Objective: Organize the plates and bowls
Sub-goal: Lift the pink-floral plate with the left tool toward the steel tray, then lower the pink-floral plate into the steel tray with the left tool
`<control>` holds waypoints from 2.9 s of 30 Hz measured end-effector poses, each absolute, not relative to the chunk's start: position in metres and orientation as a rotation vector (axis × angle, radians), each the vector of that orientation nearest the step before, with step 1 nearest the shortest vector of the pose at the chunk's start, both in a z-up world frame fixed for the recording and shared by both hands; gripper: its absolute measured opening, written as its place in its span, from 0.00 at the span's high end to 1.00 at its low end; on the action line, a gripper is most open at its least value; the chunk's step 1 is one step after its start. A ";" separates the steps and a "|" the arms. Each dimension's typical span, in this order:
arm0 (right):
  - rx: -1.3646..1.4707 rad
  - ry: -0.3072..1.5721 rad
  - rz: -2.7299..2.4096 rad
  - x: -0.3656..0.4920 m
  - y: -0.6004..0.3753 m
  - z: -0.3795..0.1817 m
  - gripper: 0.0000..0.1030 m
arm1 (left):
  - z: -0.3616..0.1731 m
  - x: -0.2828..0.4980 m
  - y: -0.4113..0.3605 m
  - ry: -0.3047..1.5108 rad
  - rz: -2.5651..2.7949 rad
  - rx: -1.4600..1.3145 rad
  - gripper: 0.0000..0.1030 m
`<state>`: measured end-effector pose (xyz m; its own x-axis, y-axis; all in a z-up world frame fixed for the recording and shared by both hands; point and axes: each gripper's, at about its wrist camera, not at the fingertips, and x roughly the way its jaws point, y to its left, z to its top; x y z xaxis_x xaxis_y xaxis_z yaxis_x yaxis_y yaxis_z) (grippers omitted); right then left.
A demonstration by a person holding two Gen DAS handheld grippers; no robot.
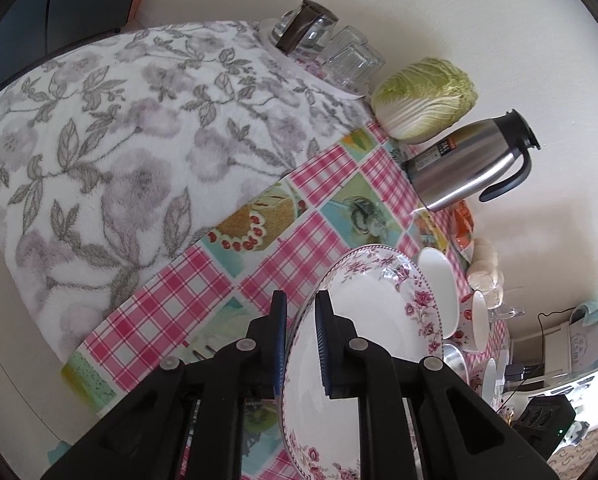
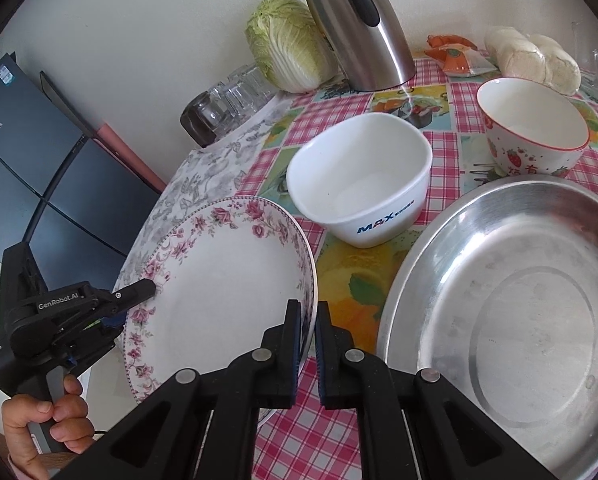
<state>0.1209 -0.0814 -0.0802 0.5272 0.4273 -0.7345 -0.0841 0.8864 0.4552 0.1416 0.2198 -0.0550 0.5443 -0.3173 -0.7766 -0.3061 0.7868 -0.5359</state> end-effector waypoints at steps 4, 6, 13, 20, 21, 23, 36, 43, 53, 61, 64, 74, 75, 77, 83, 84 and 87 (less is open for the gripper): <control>0.400 0.961 0.316 0.116 -0.092 -0.073 0.93 | -0.044 0.140 0.207 0.997 -0.022 -0.678 0.86; 0.416 0.958 0.317 0.113 -0.099 -0.071 0.93 | -0.038 0.137 0.201 0.985 -0.034 -0.670 0.86; 0.426 0.936 0.289 0.101 -0.130 -0.063 0.93 | -0.029 0.137 0.163 0.984 -0.070 -0.630 0.86; 0.449 0.935 0.234 0.084 -0.175 -0.063 0.92 | -0.031 0.139 0.117 1.020 -0.127 -0.597 0.86; 0.456 0.935 0.227 0.082 -0.181 -0.064 0.92 | -0.031 0.139 0.109 1.025 -0.138 -0.587 0.86; 0.464 0.936 0.210 0.078 -0.193 -0.065 0.92 | -0.031 0.139 0.096 1.034 -0.155 -0.576 0.86; 0.510 0.914 0.132 0.054 -0.257 -0.066 0.92 | -0.037 0.137 0.029 1.078 -0.243 -0.511 0.86; 0.539 0.915 0.097 0.050 -0.280 -0.072 0.92 | -0.042 0.139 0.007 1.097 -0.274 -0.483 0.86; 0.572 0.926 0.066 0.051 -0.294 -0.082 0.92 | -0.054 0.145 -0.005 1.130 -0.293 -0.457 0.86; 0.573 0.967 0.051 0.059 -0.291 -0.096 0.92 | -0.070 0.150 -0.008 1.176 -0.273 -0.428 0.86; 0.566 0.984 0.042 0.062 -0.290 -0.101 0.92 | -0.078 0.152 -0.009 1.196 -0.268 -0.424 0.86; 0.548 1.024 0.015 0.071 -0.285 -0.116 0.92 | -0.102 0.156 -0.001 1.242 -0.240 -0.459 0.86; 0.545 1.027 0.015 0.072 -0.284 -0.117 0.92 | -0.103 0.156 0.000 1.248 -0.234 -0.457 0.86; 0.540 1.036 0.015 0.074 -0.283 -0.120 0.92 | -0.109 0.157 0.002 1.272 -0.214 -0.452 0.87; 0.477 1.046 -0.003 0.076 -0.277 -0.120 0.90 | -0.113 0.157 0.003 1.290 -0.217 -0.453 0.87; 0.460 1.047 -0.009 0.077 -0.275 -0.119 0.90 | -0.113 0.158 0.002 1.290 -0.216 -0.445 0.87; 0.381 1.049 -0.032 0.078 -0.266 -0.118 0.89 | -0.113 0.159 0.000 1.291 -0.216 -0.426 0.87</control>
<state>0.0780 -0.2663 -0.1177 0.5040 0.1541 -0.8498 0.2055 0.9343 0.2913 0.1593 -0.0003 -0.1132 0.2700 -0.3883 -0.8811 -0.0801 0.9029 -0.4224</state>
